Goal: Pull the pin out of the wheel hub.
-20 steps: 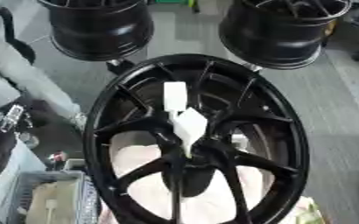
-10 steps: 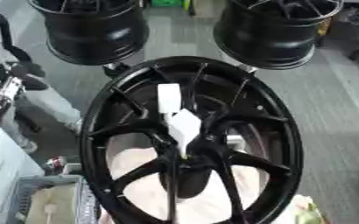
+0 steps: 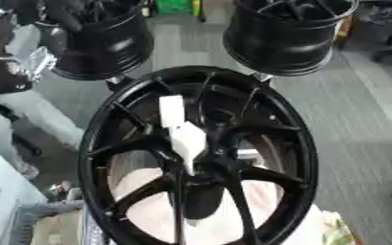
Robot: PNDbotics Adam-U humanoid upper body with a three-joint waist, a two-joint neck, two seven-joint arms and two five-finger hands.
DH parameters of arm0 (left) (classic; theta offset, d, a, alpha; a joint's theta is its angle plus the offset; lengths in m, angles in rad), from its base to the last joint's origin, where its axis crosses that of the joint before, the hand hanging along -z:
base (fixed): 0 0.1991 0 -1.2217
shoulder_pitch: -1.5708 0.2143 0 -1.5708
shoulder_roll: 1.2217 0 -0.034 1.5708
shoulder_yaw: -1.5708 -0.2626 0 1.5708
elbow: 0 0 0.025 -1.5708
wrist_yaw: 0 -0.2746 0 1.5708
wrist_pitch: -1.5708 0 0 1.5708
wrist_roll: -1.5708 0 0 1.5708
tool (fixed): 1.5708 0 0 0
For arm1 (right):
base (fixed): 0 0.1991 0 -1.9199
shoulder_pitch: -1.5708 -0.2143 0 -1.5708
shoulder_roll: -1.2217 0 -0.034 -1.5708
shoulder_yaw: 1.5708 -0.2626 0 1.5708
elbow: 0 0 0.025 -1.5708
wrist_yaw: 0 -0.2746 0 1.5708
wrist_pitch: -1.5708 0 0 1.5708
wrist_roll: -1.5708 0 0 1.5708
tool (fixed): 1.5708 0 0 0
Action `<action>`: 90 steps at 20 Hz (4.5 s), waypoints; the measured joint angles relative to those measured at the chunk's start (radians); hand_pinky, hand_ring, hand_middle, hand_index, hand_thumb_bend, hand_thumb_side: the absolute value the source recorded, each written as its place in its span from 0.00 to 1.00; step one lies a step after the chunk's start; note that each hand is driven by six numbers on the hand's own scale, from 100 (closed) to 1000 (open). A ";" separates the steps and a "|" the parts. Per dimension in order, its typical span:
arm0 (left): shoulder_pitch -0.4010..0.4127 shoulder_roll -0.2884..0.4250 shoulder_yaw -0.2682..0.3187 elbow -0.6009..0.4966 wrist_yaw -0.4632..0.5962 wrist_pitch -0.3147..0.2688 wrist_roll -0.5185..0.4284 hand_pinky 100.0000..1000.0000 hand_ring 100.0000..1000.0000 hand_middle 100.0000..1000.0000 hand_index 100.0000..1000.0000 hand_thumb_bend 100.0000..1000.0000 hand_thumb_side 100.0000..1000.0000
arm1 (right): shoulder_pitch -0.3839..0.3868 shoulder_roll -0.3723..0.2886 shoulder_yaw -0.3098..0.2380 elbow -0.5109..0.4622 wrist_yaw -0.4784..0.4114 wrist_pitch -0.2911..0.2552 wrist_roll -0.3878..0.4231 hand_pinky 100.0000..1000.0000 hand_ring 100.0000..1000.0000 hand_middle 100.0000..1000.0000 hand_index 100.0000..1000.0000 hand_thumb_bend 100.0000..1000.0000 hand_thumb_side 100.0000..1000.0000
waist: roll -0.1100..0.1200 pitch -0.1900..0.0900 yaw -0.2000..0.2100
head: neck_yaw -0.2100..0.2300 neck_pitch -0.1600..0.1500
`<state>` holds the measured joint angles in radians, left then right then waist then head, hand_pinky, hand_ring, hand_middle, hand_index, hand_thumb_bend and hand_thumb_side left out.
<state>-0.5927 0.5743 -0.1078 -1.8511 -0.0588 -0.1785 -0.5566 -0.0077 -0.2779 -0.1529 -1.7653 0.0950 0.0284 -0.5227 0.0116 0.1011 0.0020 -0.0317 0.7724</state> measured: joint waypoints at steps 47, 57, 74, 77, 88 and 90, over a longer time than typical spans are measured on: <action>-0.494 -0.056 -0.486 0.761 -0.326 -0.374 -0.003 0.72 0.67 0.69 0.82 0.42 0.58 | 0.014 -0.019 -0.001 0.020 0.000 -0.009 0.000 0.45 0.65 0.71 0.77 0.00 0.43 | 0.045 -0.011 -0.005 | -0.008 0.000; -0.482 -0.047 -0.545 0.705 -0.309 -0.376 -0.001 0.71 0.66 0.69 0.82 0.44 0.60 | 0.016 -0.019 -0.001 0.024 0.001 -0.009 0.000 0.45 0.65 0.71 0.77 0.00 0.43 | 0.044 -0.017 -0.003 | -0.007 0.000; -0.455 -0.065 -0.570 0.718 -0.364 -0.376 -0.001 0.67 0.57 0.63 0.81 0.39 0.52 | 0.017 -0.019 -0.001 0.028 0.001 -0.010 0.001 0.45 0.65 0.71 0.77 0.00 0.43 | 0.044 -0.017 -0.006 | -0.003 0.000; -0.452 -0.065 -0.579 0.718 -0.366 -0.376 -0.001 0.67 0.57 0.62 0.81 0.38 0.51 | 0.017 -0.019 -0.001 0.028 0.001 -0.010 0.002 0.45 0.65 0.71 0.77 0.00 0.43 | 0.044 -0.017 -0.005 | -0.003 0.000; -0.436 -0.066 -0.595 0.710 -0.368 -0.376 -0.001 0.60 0.48 0.57 0.78 0.32 0.42 | 0.017 -0.019 -0.001 0.030 0.001 -0.010 0.003 0.45 0.65 0.71 0.77 0.00 0.43 | 0.042 -0.021 0.000 | 0.002 0.000; -0.436 -0.066 -0.598 0.706 -0.364 -0.376 -0.001 0.60 0.47 0.57 0.77 0.30 0.40 | 0.017 -0.019 -0.001 0.030 0.001 -0.010 0.003 0.45 0.65 0.71 0.77 0.00 0.43 | 0.042 -0.021 0.000 | 0.002 0.000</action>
<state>-1.0287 0.5084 -0.7056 -1.1455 -0.4227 -0.5549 -0.5578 0.0094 -0.2967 -0.1537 -1.7356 0.0956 0.0183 -0.5199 0.0532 0.0797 0.0018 -0.0296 0.7725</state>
